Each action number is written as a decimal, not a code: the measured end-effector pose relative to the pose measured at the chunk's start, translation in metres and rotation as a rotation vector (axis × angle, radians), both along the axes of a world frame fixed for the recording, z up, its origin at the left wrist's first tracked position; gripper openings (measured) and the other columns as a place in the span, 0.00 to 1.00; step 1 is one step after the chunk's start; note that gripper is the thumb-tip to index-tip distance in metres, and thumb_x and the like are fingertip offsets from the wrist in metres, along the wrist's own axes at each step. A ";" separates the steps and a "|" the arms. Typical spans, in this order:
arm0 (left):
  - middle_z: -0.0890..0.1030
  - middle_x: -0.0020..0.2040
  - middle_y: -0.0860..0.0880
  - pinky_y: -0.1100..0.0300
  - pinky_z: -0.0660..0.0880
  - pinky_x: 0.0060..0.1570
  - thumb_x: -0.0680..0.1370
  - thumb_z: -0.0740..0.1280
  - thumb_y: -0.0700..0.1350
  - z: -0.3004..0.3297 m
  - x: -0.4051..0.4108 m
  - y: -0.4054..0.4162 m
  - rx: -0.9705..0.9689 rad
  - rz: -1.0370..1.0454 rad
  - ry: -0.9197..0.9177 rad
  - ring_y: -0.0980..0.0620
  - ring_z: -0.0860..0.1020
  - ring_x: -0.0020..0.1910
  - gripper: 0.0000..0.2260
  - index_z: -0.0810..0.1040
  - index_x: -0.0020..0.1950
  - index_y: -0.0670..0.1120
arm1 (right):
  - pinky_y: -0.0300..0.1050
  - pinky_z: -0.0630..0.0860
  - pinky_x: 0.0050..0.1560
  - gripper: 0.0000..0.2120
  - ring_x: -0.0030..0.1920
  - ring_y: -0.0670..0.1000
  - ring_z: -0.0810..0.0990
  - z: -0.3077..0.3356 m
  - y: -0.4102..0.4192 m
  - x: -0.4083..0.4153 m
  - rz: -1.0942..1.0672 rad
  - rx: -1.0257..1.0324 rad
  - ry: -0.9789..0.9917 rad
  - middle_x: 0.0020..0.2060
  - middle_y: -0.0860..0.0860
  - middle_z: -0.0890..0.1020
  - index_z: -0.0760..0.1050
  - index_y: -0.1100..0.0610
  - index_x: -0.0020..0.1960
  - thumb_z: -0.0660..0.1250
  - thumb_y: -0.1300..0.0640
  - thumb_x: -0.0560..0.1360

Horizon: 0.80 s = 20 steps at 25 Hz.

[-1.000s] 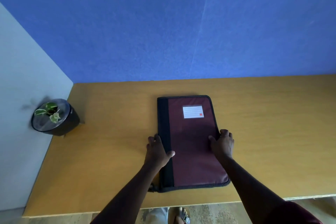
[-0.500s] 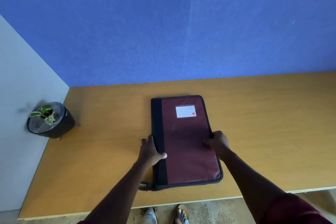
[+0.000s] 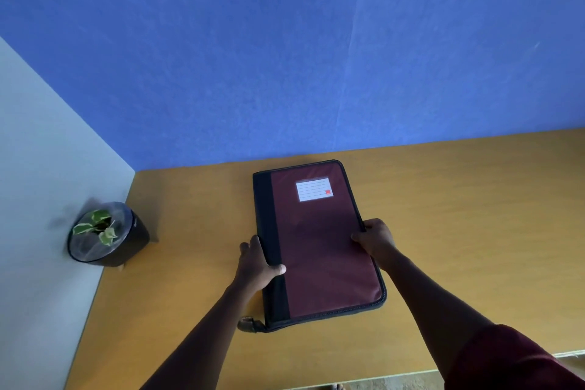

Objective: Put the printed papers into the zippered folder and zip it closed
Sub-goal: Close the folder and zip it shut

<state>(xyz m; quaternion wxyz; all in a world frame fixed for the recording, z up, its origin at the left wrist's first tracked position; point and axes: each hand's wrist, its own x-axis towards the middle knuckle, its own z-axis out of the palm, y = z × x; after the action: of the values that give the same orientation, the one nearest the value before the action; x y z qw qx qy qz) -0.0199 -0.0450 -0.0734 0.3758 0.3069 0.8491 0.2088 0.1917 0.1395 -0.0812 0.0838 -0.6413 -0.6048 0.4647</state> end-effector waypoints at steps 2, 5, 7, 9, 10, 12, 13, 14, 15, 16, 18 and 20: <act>0.65 0.65 0.43 0.52 0.76 0.60 0.71 0.78 0.47 0.001 -0.017 0.004 -0.003 -0.001 0.014 0.43 0.72 0.62 0.35 0.62 0.70 0.45 | 0.57 0.82 0.42 0.06 0.42 0.60 0.84 -0.001 0.002 -0.017 -0.005 -0.011 0.010 0.42 0.59 0.85 0.82 0.61 0.45 0.73 0.62 0.69; 0.65 0.65 0.43 0.51 0.77 0.59 0.71 0.78 0.47 -0.001 -0.039 0.013 -0.007 -0.010 0.038 0.43 0.73 0.61 0.35 0.62 0.70 0.45 | 0.56 0.83 0.43 0.07 0.42 0.58 0.85 -0.004 0.006 -0.036 -0.024 -0.030 0.022 0.42 0.57 0.85 0.82 0.60 0.47 0.73 0.60 0.70; 0.64 0.67 0.42 0.52 0.76 0.60 0.71 0.78 0.48 -0.003 -0.050 0.018 -0.011 -0.028 0.058 0.43 0.72 0.63 0.38 0.60 0.73 0.45 | 0.54 0.83 0.42 0.06 0.41 0.57 0.85 -0.007 0.010 -0.046 -0.022 -0.041 0.027 0.42 0.57 0.85 0.82 0.59 0.46 0.73 0.60 0.70; 0.62 0.70 0.42 0.53 0.76 0.60 0.72 0.77 0.49 -0.007 -0.059 0.025 -0.012 -0.041 0.071 0.42 0.71 0.66 0.40 0.57 0.76 0.44 | 0.51 0.82 0.40 0.06 0.41 0.56 0.84 -0.010 0.016 -0.053 -0.020 -0.045 0.043 0.43 0.57 0.85 0.82 0.59 0.47 0.73 0.60 0.70; 0.62 0.70 0.42 0.53 0.75 0.60 0.73 0.77 0.49 -0.009 -0.063 0.027 -0.010 -0.042 0.073 0.43 0.70 0.67 0.41 0.56 0.77 0.45 | 0.50 0.82 0.40 0.07 0.41 0.56 0.84 -0.011 0.018 -0.056 -0.017 -0.047 0.049 0.43 0.57 0.85 0.82 0.59 0.48 0.74 0.60 0.71; 0.61 0.71 0.42 0.54 0.74 0.60 0.73 0.76 0.50 -0.012 -0.068 0.030 -0.008 -0.043 0.074 0.43 0.69 0.68 0.42 0.54 0.78 0.45 | 0.51 0.82 0.41 0.10 0.42 0.56 0.84 -0.013 0.022 -0.060 -0.009 -0.053 0.050 0.44 0.57 0.85 0.82 0.61 0.51 0.74 0.60 0.71; 0.61 0.71 0.42 0.54 0.74 0.60 0.73 0.76 0.50 -0.013 -0.070 0.031 -0.010 -0.045 0.072 0.43 0.69 0.68 0.42 0.54 0.78 0.45 | 0.52 0.83 0.42 0.11 0.42 0.56 0.84 -0.014 0.023 -0.060 -0.005 -0.056 0.048 0.44 0.57 0.85 0.81 0.61 0.52 0.73 0.59 0.71; 0.62 0.71 0.42 0.53 0.75 0.61 0.73 0.76 0.50 -0.015 -0.071 0.032 -0.015 -0.050 0.070 0.43 0.69 0.67 0.42 0.54 0.78 0.45 | 0.53 0.83 0.43 0.11 0.43 0.57 0.84 -0.016 0.023 -0.061 -0.002 -0.059 0.045 0.45 0.57 0.84 0.81 0.61 0.53 0.73 0.59 0.71; 0.62 0.71 0.42 0.52 0.75 0.61 0.73 0.76 0.50 -0.017 -0.072 0.033 -0.022 -0.056 0.070 0.43 0.69 0.67 0.42 0.53 0.78 0.45 | 0.54 0.84 0.44 0.12 0.43 0.57 0.84 -0.017 0.024 -0.060 0.002 -0.058 0.041 0.46 0.57 0.84 0.81 0.62 0.53 0.73 0.59 0.71; 0.62 0.71 0.41 0.52 0.76 0.61 0.73 0.76 0.50 -0.018 -0.072 0.033 -0.032 -0.061 0.071 0.43 0.69 0.67 0.42 0.53 0.78 0.45 | 0.56 0.83 0.46 0.13 0.45 0.58 0.84 -0.017 0.023 -0.060 0.014 -0.052 0.032 0.47 0.58 0.84 0.80 0.62 0.54 0.73 0.58 0.71; 0.61 0.72 0.41 0.51 0.75 0.62 0.74 0.75 0.51 -0.018 -0.069 0.034 -0.061 -0.071 0.096 0.42 0.67 0.69 0.42 0.52 0.79 0.44 | 0.59 0.82 0.51 0.17 0.51 0.59 0.81 -0.016 0.020 -0.061 0.064 -0.001 -0.031 0.53 0.58 0.81 0.77 0.61 0.58 0.73 0.56 0.71; 0.58 0.75 0.43 0.51 0.74 0.64 0.75 0.74 0.51 -0.016 -0.062 0.033 -0.045 -0.112 0.219 0.42 0.63 0.72 0.43 0.49 0.80 0.45 | 0.60 0.77 0.58 0.27 0.60 0.60 0.75 -0.015 0.012 -0.065 0.136 0.123 -0.124 0.61 0.57 0.75 0.70 0.58 0.67 0.73 0.55 0.70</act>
<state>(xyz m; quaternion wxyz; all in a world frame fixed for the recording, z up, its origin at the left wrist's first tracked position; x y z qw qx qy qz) -0.0821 -0.0118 -0.0893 0.2985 0.3663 0.8711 0.1337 0.1265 0.1516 -0.0962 0.0539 -0.6198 -0.6783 0.3909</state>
